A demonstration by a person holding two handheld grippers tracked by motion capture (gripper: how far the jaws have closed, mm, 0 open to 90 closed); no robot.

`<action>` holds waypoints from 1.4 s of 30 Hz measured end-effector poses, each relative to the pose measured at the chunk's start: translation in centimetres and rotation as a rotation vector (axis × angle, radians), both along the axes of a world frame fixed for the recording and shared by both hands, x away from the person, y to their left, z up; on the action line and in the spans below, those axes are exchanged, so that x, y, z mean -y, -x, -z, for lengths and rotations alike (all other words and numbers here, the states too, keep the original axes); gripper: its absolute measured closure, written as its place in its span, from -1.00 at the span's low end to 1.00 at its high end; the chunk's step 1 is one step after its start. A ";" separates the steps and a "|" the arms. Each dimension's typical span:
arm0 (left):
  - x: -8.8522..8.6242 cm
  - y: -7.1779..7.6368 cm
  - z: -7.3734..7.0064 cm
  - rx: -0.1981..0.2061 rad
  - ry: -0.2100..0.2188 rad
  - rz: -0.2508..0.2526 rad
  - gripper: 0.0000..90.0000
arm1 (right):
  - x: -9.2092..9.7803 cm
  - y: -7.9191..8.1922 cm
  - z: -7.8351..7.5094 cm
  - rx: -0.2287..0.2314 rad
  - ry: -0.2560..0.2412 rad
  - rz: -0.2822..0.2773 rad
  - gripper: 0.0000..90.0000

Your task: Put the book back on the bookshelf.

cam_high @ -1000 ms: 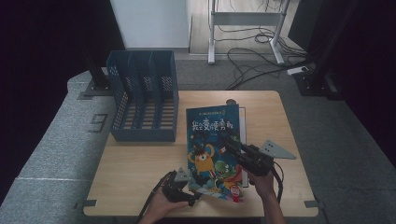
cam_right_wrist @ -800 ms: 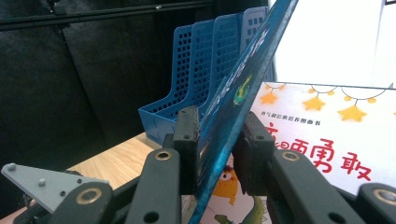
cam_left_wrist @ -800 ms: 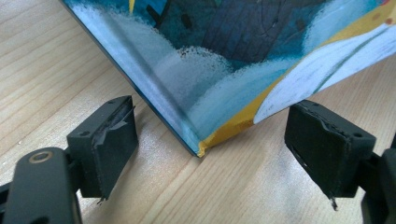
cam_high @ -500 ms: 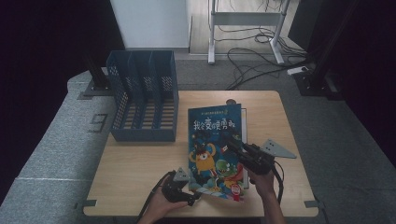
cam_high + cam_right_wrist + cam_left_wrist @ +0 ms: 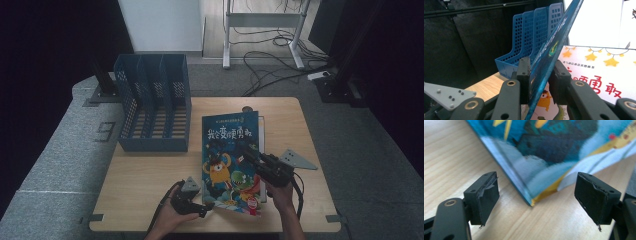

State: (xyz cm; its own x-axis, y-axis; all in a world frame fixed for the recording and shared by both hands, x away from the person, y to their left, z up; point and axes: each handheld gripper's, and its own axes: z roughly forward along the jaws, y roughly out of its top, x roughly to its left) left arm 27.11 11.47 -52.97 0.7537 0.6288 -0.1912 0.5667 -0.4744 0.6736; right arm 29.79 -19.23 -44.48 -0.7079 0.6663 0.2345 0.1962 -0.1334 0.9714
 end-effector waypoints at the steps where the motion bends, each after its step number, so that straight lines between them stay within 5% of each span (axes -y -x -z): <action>1: 0.0 -0.1 0.0 0.000 0.001 -0.002 -0.56 | 0.0 0.0 0.0 0.000 0.000 0.000 0.59; 13: 0.6 -0.1 0.3 -0.019 0.005 0.002 -0.70 | -0.2 0.1 -0.1 0.011 0.000 0.004 0.58; 31: 0.9 -0.2 0.5 0.023 0.012 -0.034 -0.74 | -0.5 1.1 -1.0 0.086 0.037 -0.014 0.58; 42: 1.6 0.3 0.4 0.010 -0.039 0.007 -0.69 | -0.1 0.8 -0.8 0.082 0.046 -0.006 0.58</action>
State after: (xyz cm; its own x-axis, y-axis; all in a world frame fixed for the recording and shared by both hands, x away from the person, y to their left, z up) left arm 26.82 9.90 -53.37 0.7599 0.6302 -0.1592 0.5567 -0.5047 0.6598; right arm 28.99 -19.11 -43.71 -0.7276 0.6706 0.1444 0.1163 -0.0869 0.9894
